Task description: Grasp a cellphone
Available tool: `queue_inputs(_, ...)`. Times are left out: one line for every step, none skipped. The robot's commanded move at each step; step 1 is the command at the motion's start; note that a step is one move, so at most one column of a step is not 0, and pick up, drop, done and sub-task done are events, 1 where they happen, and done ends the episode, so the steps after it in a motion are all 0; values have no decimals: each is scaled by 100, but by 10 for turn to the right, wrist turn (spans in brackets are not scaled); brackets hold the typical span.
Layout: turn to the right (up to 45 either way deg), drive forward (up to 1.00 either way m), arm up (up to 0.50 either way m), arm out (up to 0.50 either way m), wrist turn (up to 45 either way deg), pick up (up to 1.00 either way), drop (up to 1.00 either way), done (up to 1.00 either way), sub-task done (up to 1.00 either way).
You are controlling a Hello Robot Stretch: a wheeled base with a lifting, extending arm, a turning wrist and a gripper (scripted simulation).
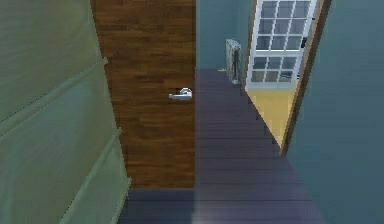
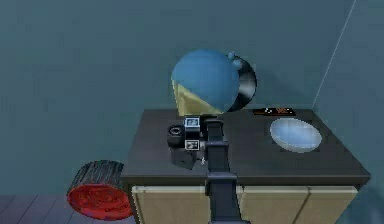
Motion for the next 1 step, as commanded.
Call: queue_inputs(0,0,0,0,0,0,0,100,0)
